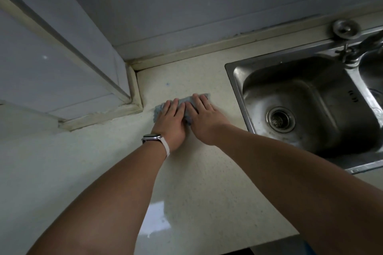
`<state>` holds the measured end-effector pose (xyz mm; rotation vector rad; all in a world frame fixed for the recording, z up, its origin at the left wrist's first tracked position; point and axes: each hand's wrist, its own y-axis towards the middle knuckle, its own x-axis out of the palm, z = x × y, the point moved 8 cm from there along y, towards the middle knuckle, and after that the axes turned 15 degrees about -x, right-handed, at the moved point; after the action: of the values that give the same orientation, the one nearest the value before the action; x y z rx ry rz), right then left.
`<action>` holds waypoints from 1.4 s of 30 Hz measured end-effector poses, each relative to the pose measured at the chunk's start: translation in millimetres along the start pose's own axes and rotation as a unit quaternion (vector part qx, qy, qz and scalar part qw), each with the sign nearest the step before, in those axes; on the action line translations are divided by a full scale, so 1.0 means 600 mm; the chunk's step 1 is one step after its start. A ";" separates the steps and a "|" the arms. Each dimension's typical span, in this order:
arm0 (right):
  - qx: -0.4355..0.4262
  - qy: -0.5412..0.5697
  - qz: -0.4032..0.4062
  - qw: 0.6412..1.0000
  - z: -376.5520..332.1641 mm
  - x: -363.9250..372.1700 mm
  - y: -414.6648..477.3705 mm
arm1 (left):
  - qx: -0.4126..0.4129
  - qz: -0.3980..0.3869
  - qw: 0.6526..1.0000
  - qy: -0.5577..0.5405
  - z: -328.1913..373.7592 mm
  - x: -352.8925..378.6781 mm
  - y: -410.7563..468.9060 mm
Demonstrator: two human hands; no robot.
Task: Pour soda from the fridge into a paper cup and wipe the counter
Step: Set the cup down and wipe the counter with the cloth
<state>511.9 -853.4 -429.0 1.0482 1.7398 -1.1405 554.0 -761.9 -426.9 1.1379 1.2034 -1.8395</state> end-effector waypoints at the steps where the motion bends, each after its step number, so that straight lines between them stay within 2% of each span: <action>1: -0.001 -0.002 0.001 1.000 0.001 -0.002 0.008 | -0.001 0.002 1.000 -0.006 -0.003 -0.003 0.006; 10: -0.006 0.029 0.013 0.999 -0.001 -0.014 0.012 | -0.021 0.000 0.999 -0.030 -0.006 -0.014 0.007; 18: -0.012 0.041 0.015 0.999 -0.077 0.032 -0.090 | -0.019 -0.010 0.999 -0.038 -0.020 0.035 -0.118; 25: -0.037 0.020 -0.038 0.998 -0.165 0.065 -0.208 | -0.009 -0.033 0.999 -0.021 -0.037 0.092 -0.265; 30: -0.047 0.016 -0.091 0.995 -0.193 0.096 -0.283 | -0.005 -0.015 1.000 0.004 -0.025 0.120 -0.354; 37: -0.087 -0.041 -0.039 0.995 -0.194 0.105 -0.315 | -0.030 -0.026 0.999 -0.006 -0.019 0.143 -0.401; 40: -0.096 -0.010 -0.010 0.995 -0.185 0.078 -0.305 | -0.041 0.018 0.999 -0.008 -0.026 0.107 -0.396; 42: -0.068 0.017 -0.019 0.997 -0.165 0.067 -0.298 | -0.057 0.037 0.998 -0.016 -0.037 0.081 -0.386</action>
<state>315.9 -796.8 -385.8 0.9611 1.8432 -1.0180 342.3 -660.1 -392.2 1.0721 1.2148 -1.7052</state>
